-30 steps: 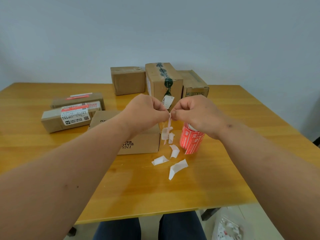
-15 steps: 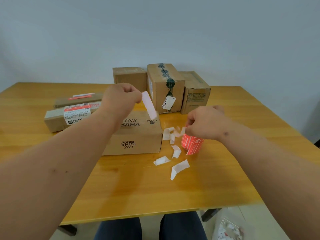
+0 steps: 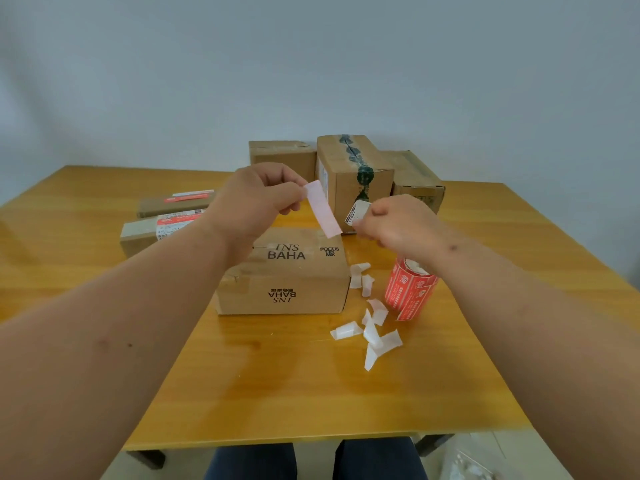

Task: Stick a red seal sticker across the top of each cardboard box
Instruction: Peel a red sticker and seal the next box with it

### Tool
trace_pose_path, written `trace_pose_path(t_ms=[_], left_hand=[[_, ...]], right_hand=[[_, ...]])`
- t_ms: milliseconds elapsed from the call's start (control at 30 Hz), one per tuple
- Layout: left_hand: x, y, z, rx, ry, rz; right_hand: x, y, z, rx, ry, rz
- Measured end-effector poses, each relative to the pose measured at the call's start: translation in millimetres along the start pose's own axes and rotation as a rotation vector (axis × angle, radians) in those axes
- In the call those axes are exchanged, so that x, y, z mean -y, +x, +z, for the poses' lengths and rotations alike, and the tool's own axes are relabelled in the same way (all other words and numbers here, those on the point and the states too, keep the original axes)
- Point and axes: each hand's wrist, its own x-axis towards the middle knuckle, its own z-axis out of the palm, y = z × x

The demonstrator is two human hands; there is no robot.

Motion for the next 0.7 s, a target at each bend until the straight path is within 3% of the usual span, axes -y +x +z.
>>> trace_pose_path(t_ms=[100,200,267,500,700], left_hand=[[1.8,1.2,-4.8,0.042,-0.047,0.012],[4.4,2.6,-12.7,0.063,-0.072,0.024],[7.6,2.6,-19.4,0.063,-0.069,0.027],[25.3,1.2,-45.0,0.083,-0.095,-0.051],[36.3,0.3,-56.8,0.126,-0.145,-0.180]], right_hand=[[12.4,3.2,3.9,0.184,0.599,0.199],[19.9,7.7,9.4,0.412,0.782,0.218],[24.3,10.7,11.2,0.424,0.859,0.189],[31.5,19.8,17.3,0.317,0.932,0.163],[41.4,25.4,26.4,0.153,0.675,0.099]])
